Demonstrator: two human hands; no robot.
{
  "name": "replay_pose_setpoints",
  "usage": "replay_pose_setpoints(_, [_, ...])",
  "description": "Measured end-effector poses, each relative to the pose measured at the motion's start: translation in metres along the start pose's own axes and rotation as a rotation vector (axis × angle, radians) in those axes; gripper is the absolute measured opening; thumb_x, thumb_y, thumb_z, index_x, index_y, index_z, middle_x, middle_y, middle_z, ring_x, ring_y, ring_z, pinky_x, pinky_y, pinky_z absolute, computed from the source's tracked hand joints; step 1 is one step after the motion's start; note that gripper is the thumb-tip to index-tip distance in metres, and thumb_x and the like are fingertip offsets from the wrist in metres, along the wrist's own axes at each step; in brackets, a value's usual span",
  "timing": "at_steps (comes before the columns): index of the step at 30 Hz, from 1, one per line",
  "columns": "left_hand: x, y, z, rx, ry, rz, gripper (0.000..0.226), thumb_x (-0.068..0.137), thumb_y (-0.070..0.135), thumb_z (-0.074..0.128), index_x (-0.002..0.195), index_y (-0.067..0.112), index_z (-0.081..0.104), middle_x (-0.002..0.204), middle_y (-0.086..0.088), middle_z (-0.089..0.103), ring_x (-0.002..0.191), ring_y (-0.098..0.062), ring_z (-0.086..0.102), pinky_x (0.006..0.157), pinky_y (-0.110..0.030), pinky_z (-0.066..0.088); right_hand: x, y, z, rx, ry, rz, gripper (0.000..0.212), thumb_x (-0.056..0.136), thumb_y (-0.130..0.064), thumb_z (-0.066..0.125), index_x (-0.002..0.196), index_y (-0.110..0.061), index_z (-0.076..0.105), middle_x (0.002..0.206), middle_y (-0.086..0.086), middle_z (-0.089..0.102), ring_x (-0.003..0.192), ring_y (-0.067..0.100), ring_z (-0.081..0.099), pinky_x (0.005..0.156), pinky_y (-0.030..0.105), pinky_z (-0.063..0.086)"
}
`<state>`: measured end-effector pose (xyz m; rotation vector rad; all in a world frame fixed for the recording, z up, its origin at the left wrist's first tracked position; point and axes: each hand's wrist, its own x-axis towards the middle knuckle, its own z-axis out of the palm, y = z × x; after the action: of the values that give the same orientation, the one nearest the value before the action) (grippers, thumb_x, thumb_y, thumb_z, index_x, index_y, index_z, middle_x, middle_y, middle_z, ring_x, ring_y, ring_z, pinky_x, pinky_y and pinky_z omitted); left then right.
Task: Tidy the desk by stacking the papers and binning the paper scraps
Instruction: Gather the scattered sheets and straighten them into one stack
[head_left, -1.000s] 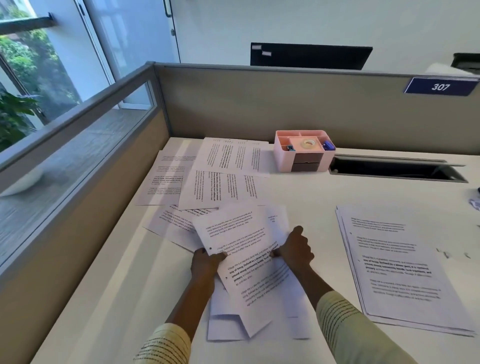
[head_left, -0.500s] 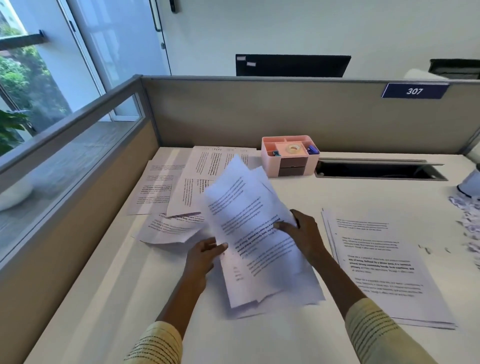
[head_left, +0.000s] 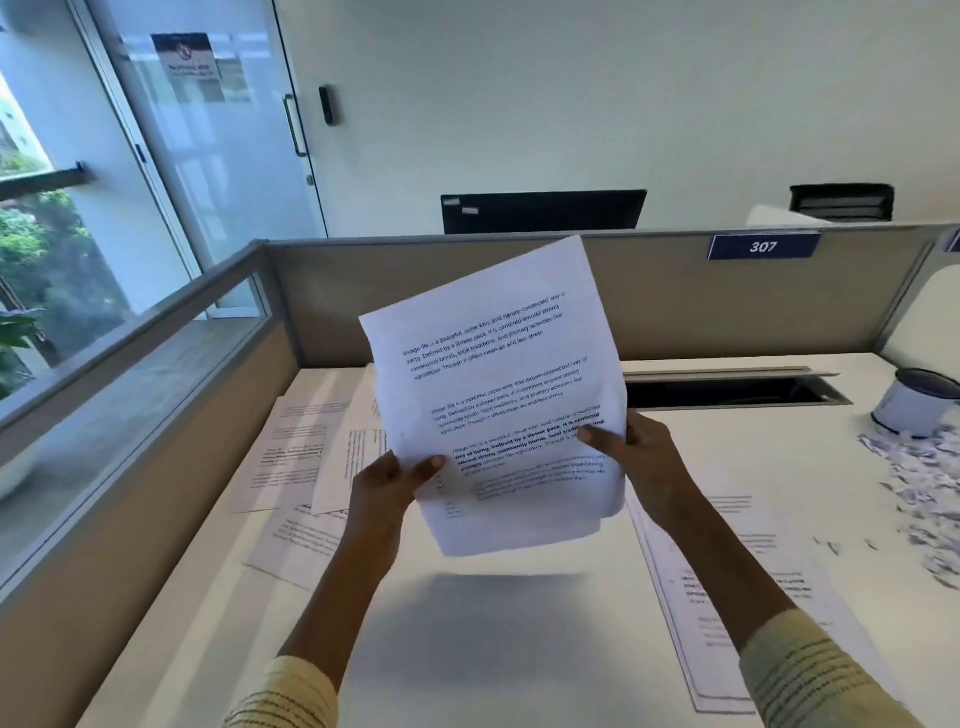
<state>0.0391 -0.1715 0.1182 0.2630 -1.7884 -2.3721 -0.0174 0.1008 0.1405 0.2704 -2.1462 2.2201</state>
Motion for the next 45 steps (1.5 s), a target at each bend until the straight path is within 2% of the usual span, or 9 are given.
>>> replay_pose_setpoints(7, [0.003,0.003,0.015,0.124,0.031,0.076,0.05,0.051,0.02,0.085,0.097,0.008,0.069,0.095,-0.004,0.074,0.085,-0.022,0.069,0.071,-0.033,0.054,0.013,0.0,-0.02,-0.097,-0.111,0.061,0.069,0.053,-0.029,0.086,0.116,-0.014,0.061,0.108,0.004,0.071,0.096,0.027,0.068,0.083,0.046,0.056])
replay_pose_setpoints(16, [0.005,-0.017,0.013,0.201,0.036,0.03,0.037,0.07,0.0,0.078,0.104,0.008,0.065,0.102,-0.003,0.073,0.091,-0.027,0.068,0.08,-0.039,0.057,0.012,0.032,-0.023,-0.205,-0.086,0.124,0.028,0.072,-0.008,0.078,0.099,-0.011,0.068,0.101,0.006,0.071,0.089,0.028,0.068,0.073,0.031,0.058])
replay_pose_setpoints(18, [0.008,-0.018,0.014,0.291,0.047,0.027,0.035,0.073,0.009,0.078,0.104,0.011,0.063,0.106,-0.003,0.07,0.095,-0.029,0.065,0.086,-0.046,0.055,0.008,0.033,-0.021,-0.189,-0.125,0.12,0.03,0.071,-0.004,0.078,0.097,-0.015,0.068,0.099,0.003,0.071,0.087,0.023,0.068,0.067,0.021,0.056])
replay_pose_setpoints(21, [0.01,-0.021,0.016,0.448,0.065,0.044,0.033,0.085,0.009,0.068,0.116,0.013,0.059,0.117,-0.003,0.063,0.104,-0.027,0.059,0.093,-0.042,0.05,0.006,0.032,-0.019,-0.109,-0.213,0.093,0.04,0.071,-0.007,0.078,0.107,-0.017,0.064,0.102,0.001,0.07,0.093,0.017,0.068,0.072,0.028,0.058])
replay_pose_setpoints(25, [0.001,-0.036,0.016,0.505,0.012,0.068,0.033,0.091,0.012,0.06,0.124,0.011,0.06,0.12,-0.005,0.064,0.111,-0.026,0.058,0.1,-0.048,0.046,0.004,0.046,-0.015,-0.155,-0.121,0.064,0.042,0.07,-0.022,0.075,0.109,-0.017,0.06,0.101,0.002,0.067,0.093,0.02,0.065,0.072,0.023,0.056])
replay_pose_setpoints(27, [-0.003,-0.032,0.016,0.461,0.039,0.068,0.029,0.091,0.014,0.059,0.119,0.01,0.062,0.114,-0.008,0.066,0.107,-0.029,0.059,0.098,-0.054,0.047,0.003,0.045,-0.011,-0.161,-0.074,0.04,0.036,0.076,-0.013,0.077,0.107,-0.016,0.06,0.101,0.004,0.067,0.093,0.019,0.064,0.072,0.02,0.056])
replay_pose_setpoints(35, [0.0,-0.016,0.03,0.427,0.007,0.166,0.039,0.093,0.003,0.047,0.118,0.034,0.045,0.112,0.012,0.053,0.106,-0.012,0.052,0.084,-0.03,0.046,0.016,0.019,-0.003,-0.192,-0.123,0.048,0.032,0.077,-0.007,0.074,0.106,-0.015,0.064,0.1,0.002,0.069,0.085,0.012,0.066,0.071,0.02,0.055])
replay_pose_setpoints(39, [-0.001,-0.021,0.032,0.461,0.028,0.167,0.045,0.095,-0.006,0.041,0.122,0.03,0.042,0.114,0.003,0.053,0.111,-0.016,0.051,0.082,-0.028,0.048,0.014,0.022,0.002,-0.174,-0.068,0.04,0.03,0.082,-0.008,0.07,0.11,-0.011,0.062,0.099,0.004,0.067,0.085,0.014,0.063,0.067,0.016,0.052])
replay_pose_setpoints(45, [-0.004,-0.031,0.027,0.508,0.101,0.095,0.038,0.093,0.002,0.053,0.126,0.016,0.041,0.129,-0.009,0.051,0.119,-0.026,0.051,0.1,-0.048,0.046,0.009,0.032,-0.001,-0.172,-0.196,0.101,0.035,0.078,-0.01,0.074,0.11,-0.017,0.062,0.103,-0.001,0.069,0.09,0.014,0.068,0.076,0.027,0.058])
